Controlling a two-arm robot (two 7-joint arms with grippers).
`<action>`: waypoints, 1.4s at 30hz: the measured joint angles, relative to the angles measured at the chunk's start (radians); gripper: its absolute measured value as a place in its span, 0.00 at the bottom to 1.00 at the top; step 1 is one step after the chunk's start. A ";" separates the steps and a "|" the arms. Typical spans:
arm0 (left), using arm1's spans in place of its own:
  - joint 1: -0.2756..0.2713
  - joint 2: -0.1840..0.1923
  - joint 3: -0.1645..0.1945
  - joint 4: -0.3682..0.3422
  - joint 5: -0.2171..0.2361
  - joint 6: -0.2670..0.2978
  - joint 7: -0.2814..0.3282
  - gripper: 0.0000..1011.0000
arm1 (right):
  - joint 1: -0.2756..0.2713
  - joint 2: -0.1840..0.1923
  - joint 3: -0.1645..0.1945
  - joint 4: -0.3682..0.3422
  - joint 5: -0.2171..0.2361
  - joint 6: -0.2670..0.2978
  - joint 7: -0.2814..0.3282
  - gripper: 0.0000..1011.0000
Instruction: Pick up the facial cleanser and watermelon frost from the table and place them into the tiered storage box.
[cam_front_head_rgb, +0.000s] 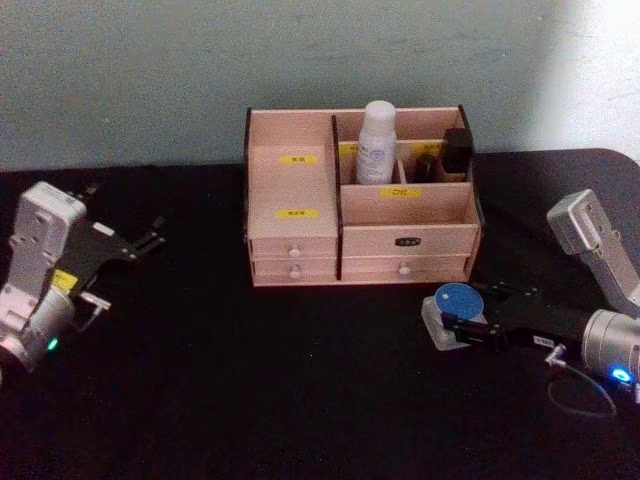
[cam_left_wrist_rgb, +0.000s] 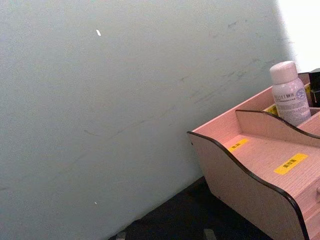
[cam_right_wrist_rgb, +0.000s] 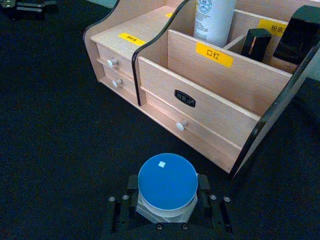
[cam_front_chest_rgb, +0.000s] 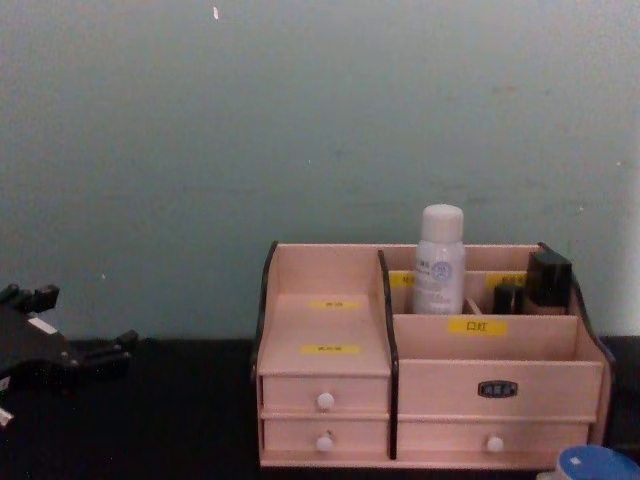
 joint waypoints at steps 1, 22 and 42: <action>0.000 0.000 0.000 0.000 0.000 0.000 0.000 0.99 | 0.000 0.000 0.000 0.000 0.000 0.000 0.000 0.70; 0.000 0.000 0.000 0.000 0.000 0.000 0.000 0.99 | 0.014 0.011 0.000 -0.005 0.026 -0.044 0.068 0.70; 0.000 0.000 0.000 0.000 0.000 0.000 0.000 0.99 | 0.204 -0.074 -0.087 0.062 0.039 -0.118 0.141 0.70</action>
